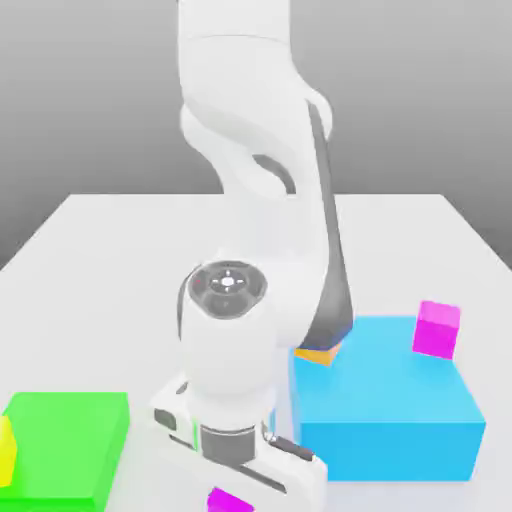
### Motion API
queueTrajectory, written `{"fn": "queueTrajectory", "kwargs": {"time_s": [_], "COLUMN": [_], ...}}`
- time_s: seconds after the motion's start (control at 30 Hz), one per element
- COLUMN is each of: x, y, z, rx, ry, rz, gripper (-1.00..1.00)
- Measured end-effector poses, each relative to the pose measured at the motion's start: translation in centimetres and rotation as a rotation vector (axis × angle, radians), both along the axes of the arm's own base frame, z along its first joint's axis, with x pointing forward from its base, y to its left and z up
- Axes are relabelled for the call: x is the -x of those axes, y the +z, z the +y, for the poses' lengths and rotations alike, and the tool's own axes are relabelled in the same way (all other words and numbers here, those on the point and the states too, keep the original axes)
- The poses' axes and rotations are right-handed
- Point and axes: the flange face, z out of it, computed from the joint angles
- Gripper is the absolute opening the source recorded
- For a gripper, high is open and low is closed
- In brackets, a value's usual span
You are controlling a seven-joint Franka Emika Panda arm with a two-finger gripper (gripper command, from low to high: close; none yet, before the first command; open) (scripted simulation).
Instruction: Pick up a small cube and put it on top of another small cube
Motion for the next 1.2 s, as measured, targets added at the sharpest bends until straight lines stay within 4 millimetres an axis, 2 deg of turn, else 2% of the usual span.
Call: {"fn": "queueTrajectory", "kwargs": {"time_s": [0.1, 0.33, 0.53, 0.7, 0.87, 0.9, 1.07, 1.1, 1.2], "x": [0.2, 3.9, 8.4, 12.5, 16.9, 17.4, 17.8, 17.9, 17.9], "y": [3.7, 10.4, 14.8, 17.4, 19.1, 18.8, 14.0, 13.2, 13.2], "z": [0.2, 4.6, 7.4, 9.3, 10.7, 10.8, 10.9, 10.9, 10.9], "rx": [0.000, -0.006, -0.006, -0.007, -0.005, -0.004, -0.002, -0.001, -0.001], "ry": [0.004, 0.122, 0.216, 0.297, 0.377, 0.387, 0.396, 0.396, 0.396], "rz": [0.000, -0.001, 0.000, 0.000, 0.000, 0.000, 0.000, 0.000, 0.000], "gripper": [-1.00, -1.00, -1.00, -1.00, -1.00, -1.00, -1.00, 1.00, 1.00]}}
